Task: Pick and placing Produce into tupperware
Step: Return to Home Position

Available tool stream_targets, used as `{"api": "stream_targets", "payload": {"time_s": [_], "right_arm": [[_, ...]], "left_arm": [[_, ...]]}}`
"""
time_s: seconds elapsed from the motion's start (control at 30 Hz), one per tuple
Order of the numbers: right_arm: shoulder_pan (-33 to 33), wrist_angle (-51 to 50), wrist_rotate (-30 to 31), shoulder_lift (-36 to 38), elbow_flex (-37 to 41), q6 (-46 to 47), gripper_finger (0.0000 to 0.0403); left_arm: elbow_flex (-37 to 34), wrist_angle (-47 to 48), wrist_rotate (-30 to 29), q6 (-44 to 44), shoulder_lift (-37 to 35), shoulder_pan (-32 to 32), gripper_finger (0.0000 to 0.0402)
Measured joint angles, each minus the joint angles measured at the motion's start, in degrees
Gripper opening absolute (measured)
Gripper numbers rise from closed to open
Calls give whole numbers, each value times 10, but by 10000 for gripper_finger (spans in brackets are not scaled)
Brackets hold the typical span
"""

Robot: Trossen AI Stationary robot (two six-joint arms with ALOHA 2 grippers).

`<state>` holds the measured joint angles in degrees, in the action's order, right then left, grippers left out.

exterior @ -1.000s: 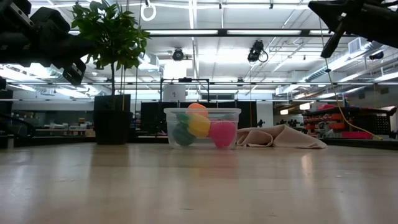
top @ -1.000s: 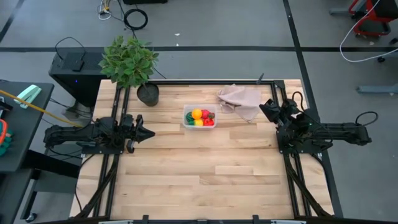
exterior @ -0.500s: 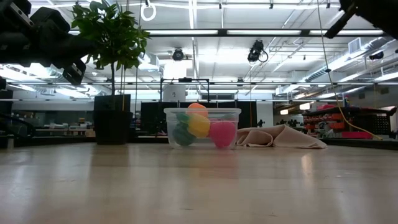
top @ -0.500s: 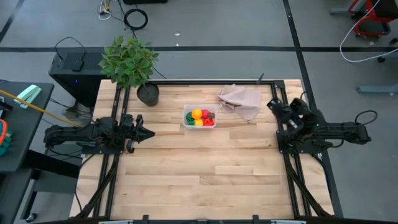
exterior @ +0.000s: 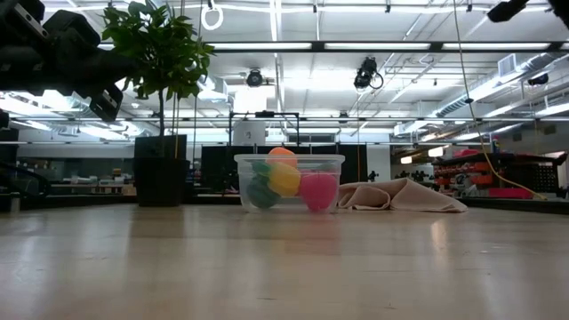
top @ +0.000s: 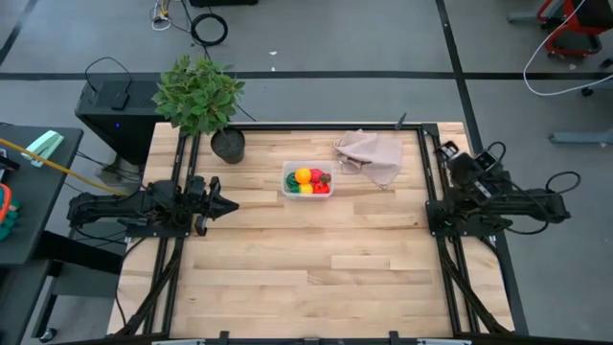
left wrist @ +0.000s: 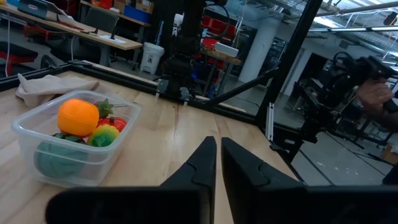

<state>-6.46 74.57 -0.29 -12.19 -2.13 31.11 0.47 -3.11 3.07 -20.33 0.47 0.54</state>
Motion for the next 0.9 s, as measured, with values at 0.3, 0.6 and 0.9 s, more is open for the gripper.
{"api": "stream_targets", "payload": {"time_s": [0.3,0.6,0.9], "right_arm": [[0,22,-8,102,6,-27,0],[0,-123,-78,120,17,-12,0],[-2,-577,-26,120,17,-35,0]], "left_arm": [[0,0,0,0,0,0,38],[0,0,0,0,0,0,33],[0,0,0,0,0,0,26]]}}
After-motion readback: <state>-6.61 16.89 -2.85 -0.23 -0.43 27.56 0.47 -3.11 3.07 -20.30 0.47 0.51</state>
